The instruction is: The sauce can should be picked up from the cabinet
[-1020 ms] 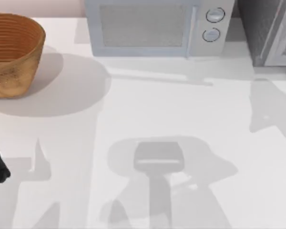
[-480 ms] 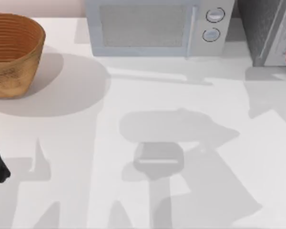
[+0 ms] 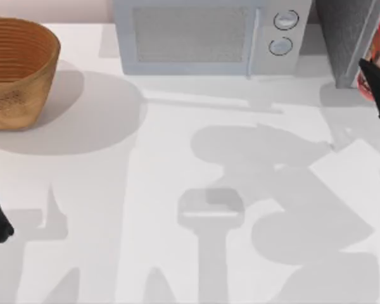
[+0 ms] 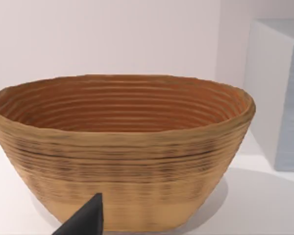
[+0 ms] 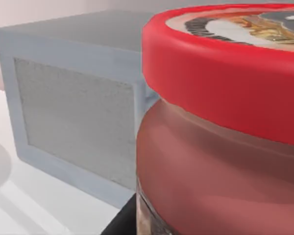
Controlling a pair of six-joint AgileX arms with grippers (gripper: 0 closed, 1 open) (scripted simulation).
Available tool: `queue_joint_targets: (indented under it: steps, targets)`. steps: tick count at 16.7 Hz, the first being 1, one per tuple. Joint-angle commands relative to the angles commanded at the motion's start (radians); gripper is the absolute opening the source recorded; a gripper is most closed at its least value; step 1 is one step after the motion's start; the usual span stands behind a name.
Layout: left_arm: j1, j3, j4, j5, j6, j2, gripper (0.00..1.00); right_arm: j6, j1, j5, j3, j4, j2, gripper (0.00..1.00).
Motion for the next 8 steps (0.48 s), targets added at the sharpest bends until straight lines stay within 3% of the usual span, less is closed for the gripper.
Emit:
queue_joint_targets:
  steps: [8]
  targets:
    - [0.000, 0.000, 0.000, 0.000, 0.000, 0.000, 1.00, 0.000, -0.019, -0.137, 0.126, 0.217, 0.326, 0.00]
